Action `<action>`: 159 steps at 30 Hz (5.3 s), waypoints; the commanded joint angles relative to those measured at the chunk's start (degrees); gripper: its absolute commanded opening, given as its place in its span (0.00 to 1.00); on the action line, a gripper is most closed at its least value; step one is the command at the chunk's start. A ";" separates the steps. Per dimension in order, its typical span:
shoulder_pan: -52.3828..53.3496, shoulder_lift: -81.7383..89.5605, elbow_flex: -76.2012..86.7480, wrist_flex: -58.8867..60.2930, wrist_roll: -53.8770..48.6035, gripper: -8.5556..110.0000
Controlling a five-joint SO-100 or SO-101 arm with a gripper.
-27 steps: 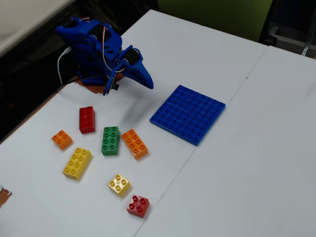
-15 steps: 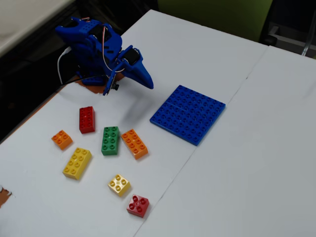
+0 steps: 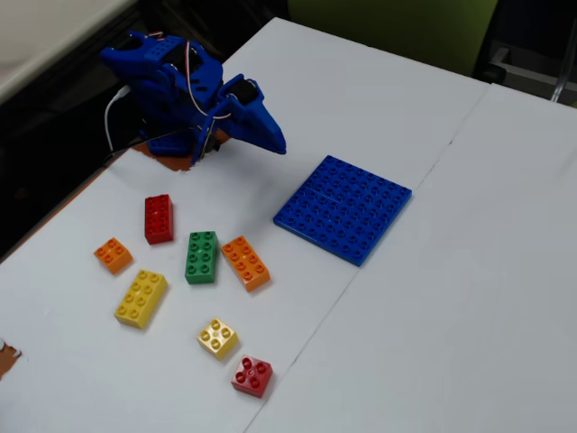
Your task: Pick up the 2x4 orange block and go up the 8x8 blue block.
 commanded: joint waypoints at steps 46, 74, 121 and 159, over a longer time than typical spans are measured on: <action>22.94 -90.70 -86.84 41.92 -68.55 0.20; 32.17 -122.61 -108.81 36.74 -80.95 0.26; 11.69 -92.37 -149.06 70.75 -72.69 0.09; 1.23 -127.35 -162.33 71.98 -69.08 0.07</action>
